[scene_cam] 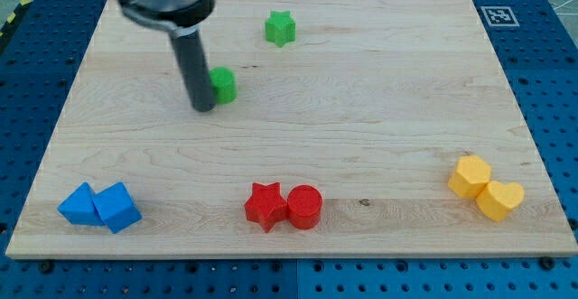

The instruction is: Move green circle below green star

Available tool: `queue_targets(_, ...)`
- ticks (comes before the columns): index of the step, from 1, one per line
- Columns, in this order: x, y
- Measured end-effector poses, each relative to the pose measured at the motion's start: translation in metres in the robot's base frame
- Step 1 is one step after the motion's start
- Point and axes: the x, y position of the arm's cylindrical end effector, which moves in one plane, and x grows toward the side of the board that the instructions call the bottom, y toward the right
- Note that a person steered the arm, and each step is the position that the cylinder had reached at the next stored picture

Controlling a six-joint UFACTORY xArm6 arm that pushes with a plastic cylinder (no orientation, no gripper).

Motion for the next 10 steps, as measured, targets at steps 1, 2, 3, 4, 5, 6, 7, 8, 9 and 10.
queue_targets(1, -0.002, 0.01)
queue_targets(2, -0.014, 0.03)
queue_targets(3, -0.019, 0.039)
queue_targets(4, -0.042, 0.06)
queue_targets(5, -0.06, 0.076)
queue_targets(6, -0.061, 0.077)
queue_targets(7, -0.073, 0.086)
queue_targets(8, -0.058, 0.063)
queue_targets(9, -0.043, 0.033)
queue_targets(10, -0.048, 0.019)
